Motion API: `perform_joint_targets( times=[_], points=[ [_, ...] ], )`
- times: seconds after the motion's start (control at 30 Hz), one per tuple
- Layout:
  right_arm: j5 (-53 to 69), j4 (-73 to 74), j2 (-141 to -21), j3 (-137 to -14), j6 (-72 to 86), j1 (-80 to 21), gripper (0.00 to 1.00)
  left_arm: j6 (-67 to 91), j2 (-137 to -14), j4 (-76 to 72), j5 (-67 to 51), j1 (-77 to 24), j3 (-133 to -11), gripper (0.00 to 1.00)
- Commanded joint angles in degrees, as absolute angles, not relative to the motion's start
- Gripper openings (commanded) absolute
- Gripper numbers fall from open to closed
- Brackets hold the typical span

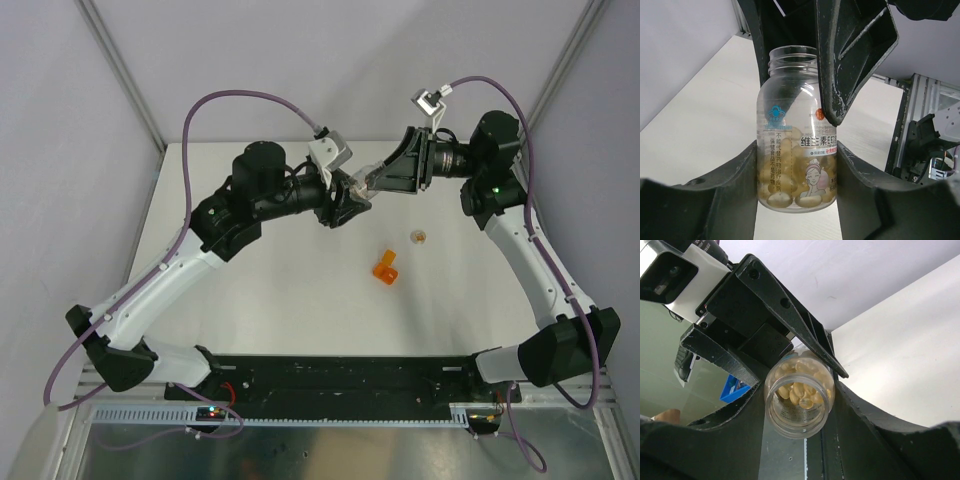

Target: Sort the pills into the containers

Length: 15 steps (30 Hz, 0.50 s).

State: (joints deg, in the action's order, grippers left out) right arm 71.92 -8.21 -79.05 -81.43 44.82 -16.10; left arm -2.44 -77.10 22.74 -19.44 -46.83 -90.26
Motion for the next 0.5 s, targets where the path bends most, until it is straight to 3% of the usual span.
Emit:
perform_joint_targets(
  times=[0.0,0.07,0.17,0.27,0.4,0.47],
  points=[
    [73.0,-8.9,-75.9,-81.7,44.0,-16.0,0.08,-4.8,-76.3,21.1,-18.0,-47.3,-90.1,0.02],
    [72.7,-7.2,-75.6,-81.7,42.3,-15.8,0.18,-5.2,-75.6,21.1,-18.3,-47.2,-89.4,0.01],
    [72.3,-4.2,-74.6,-81.7,39.6,-15.5,0.54,-5.8,-74.4,21.1,-19.2,-47.2,-88.0,0.0],
    [71.7,-1.3,-73.5,-81.9,36.3,-14.9,0.78,-6.1,-73.2,21.1,-20.1,-46.8,-86.6,0.0],
    [71.0,4.3,-72.1,-82.0,31.7,-13.3,0.96,-6.4,-71.5,21.1,-21.5,-46.0,-84.2,0.0],
    [70.7,7.7,-71.4,-82.0,28.5,-12.3,0.99,-6.7,-70.4,21.0,-22.1,-45.4,-82.8,0.0]
  ],
)
